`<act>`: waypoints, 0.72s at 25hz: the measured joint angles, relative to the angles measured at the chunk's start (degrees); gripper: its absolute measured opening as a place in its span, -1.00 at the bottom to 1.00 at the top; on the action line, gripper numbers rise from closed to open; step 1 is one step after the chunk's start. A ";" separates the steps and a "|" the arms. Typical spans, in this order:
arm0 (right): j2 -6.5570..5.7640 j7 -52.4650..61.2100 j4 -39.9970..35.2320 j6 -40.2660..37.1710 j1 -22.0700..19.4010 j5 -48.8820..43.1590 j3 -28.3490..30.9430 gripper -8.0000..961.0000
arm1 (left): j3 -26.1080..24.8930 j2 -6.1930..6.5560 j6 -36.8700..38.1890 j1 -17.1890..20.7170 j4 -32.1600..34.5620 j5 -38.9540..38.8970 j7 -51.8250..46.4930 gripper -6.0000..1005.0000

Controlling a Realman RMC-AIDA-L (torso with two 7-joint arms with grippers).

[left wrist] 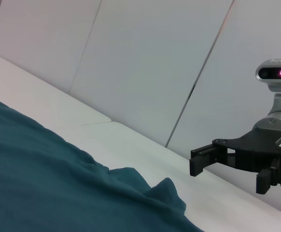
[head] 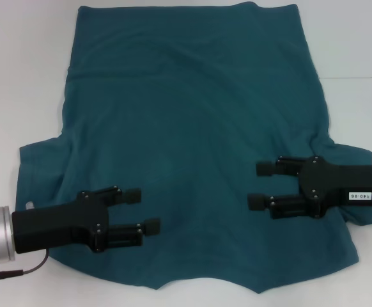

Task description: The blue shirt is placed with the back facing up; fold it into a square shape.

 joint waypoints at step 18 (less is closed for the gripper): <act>0.15 0.00 0.07 0.00 -0.47 0.85 0.01 0.92 | -3.19 -0.18 -5.81 0.77 -0.06 -0.19 -2.54 0.75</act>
